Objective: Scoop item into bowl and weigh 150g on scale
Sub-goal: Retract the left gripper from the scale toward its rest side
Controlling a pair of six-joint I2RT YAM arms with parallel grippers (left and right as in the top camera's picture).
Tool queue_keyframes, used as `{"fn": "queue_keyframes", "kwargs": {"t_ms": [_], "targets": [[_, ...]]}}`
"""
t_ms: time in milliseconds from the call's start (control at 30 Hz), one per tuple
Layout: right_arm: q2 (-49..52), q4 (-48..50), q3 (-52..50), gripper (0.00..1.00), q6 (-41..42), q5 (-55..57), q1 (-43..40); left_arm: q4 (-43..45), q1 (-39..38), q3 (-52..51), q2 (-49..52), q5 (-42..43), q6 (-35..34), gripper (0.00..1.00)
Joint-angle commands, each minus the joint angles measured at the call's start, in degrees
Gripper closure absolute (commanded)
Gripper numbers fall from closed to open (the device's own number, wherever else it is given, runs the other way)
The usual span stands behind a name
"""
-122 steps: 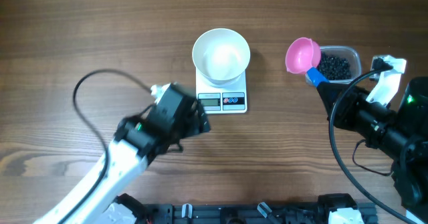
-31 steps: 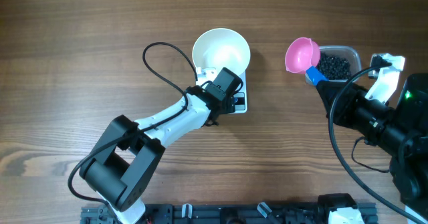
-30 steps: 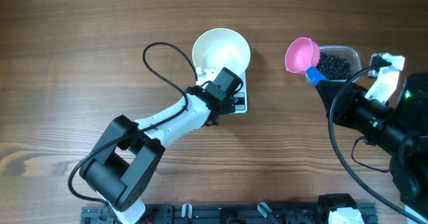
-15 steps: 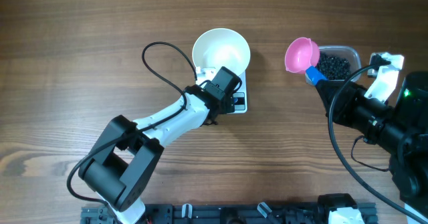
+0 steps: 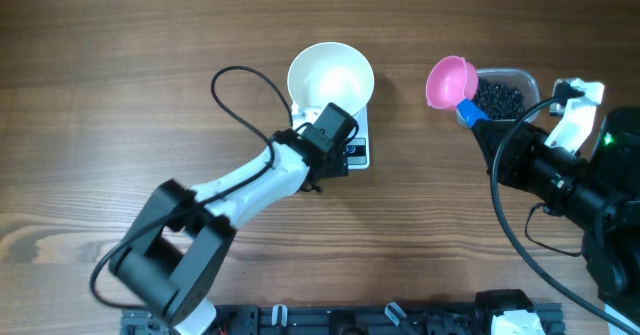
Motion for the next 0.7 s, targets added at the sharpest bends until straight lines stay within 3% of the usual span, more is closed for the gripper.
{"fn": "queue_keyframes", "kwargs": {"t_ms": [0,167,400,667], "targets": [[0.2,0.2,1.0,0.96,0.4,-0.8,0.0,-3.8,0.1,-0.5,-11.1,0.5,0.8,0.0],[0.2,0.2,1.0,0.96,0.2,-1.6,0.0,-14.1,0.1,-0.5,-32.8,10.8,1.1,0.0],[0.2,3.6,1.0,0.96,-2.7,3.4,0.0,-24.6,6.6,-0.5,-59.0,6.3,2.5,0.0],[1.1,11.5,1.0,0.96,-2.7,12.0,0.0,-35.3,8.3,-0.5,-63.1,5.7,2.5,0.0]]}}
